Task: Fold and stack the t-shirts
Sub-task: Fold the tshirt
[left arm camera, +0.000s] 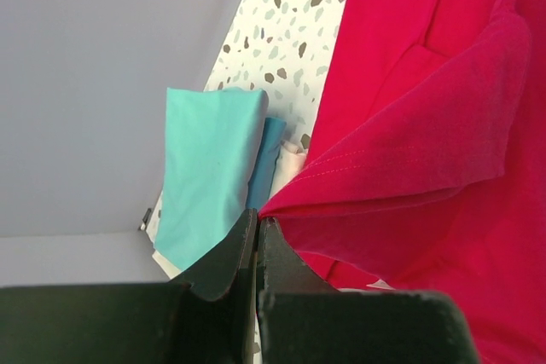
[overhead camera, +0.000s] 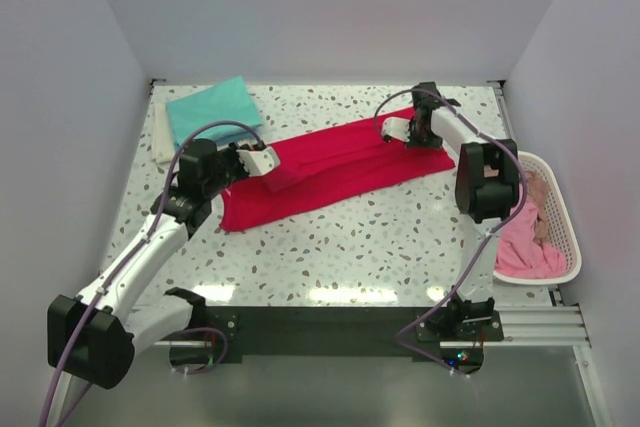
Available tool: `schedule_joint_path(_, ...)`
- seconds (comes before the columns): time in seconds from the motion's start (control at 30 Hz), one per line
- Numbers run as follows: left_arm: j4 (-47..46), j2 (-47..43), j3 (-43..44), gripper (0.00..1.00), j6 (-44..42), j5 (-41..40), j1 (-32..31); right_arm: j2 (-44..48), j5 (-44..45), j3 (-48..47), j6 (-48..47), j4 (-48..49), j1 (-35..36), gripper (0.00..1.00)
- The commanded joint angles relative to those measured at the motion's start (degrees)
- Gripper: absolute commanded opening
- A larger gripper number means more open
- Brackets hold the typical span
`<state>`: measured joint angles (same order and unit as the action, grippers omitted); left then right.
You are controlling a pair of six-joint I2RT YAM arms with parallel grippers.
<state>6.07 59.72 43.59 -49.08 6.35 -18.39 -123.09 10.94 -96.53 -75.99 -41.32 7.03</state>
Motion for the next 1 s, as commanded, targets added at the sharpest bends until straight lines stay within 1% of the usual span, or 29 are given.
schedule_joint_path(0.0, -2.5, 1.3, 2.7, 0.0, -1.2, 1.0, 1.0, -0.6, 1.0, -3.6, 1.2, -0.9, 0.4, 0.0)
schedule_joint_path(0.17, -3.2, 4.9, 4.3, 0.0, -2.0, 0.8, 1.9, -1.5, 1.5, -4.3, 2.2, 0.5, 0.5, 0.06)
schedule_joint_path(0.3, -3.8, 8.3, 5.6, 0.0, -1.9, 0.4, 2.6, -2.2, 2.5, -4.9, 6.0, 3.9, 0.7, 0.13)
schedule_joint_path(0.33, -4.0, 9.4, 5.9, 0.0, -1.9, 0.3, 2.7, -2.2, 3.0, -4.7, 7.2, 7.5, 0.7, 0.17)
schedule_joint_path(0.37, -4.2, 10.1, 6.1, 0.0, -1.8, 0.3, 2.7, -2.0, 4.5, -4.2, 8.6, 10.2, 0.7, 0.26)
schedule_joint_path(0.4, -4.4, 11.1, 6.3, 0.0, -1.6, 0.3, 2.7, -1.9, 5.5, -3.5, 11.4, 15.0, 0.8, 0.35)
schedule_joint_path(0.43, -4.6, 11.6, 6.4, 0.0, -1.5, 0.3, 2.8, -1.7, 6.8, -3.0, 12.8, 18.1, 0.7, 0.43)
schedule_joint_path(0.47, -4.9, 12.1, 6.6, 0.0, -1.4, 0.3, 2.9, -1.3, 9.7, -1.9, 14.2, 20.9, 0.8, 0.48)
schedule_joint_path(0.53, -5.3, 13.1, 7.0, 0.0, -1.1, 0.1, 3.0, -1.0, 11.4, -1.6, 16.7, 25.0, 0.7, 0.54)
schedule_joint_path(0.57, -5.3, 13.4, 7.1, 0.0, -0.8, 0.1, 3.1, -0.8, 11.9, -1.7, 17.2, 25.4, 0.6, 0.56)
schedule_joint_path(0.67, -5.3, 14.5, 7.6, 0.0, -0.5, -0.2, 3.2, 0.0, 11.8, -1.9, 18.9, 25.0, 0.5, 0.56)
schedule_joint_path(0.8, -5.3, 16.0, 8.4, 0.0, -0.2, -0.7, 3.4, 2.5, 7.9, -1.6, 23.1, 20.6, 0.6, 0.55)
schedule_joint_path(0.83, -5.3, 16.5, 8.6, 0.0, -0.2, -0.9, 3.5, 3.9, 5.6, -1.3, 23.9, 18.8, 0.5, 0.55)
schedule_joint_path(0.97, -5.3, 18.4, 9.1, 0.0, -0.1, -1.3, 3.6, 7.9, 0.8, 2.2, 27.6, 16.3, 0.5, 0.54)
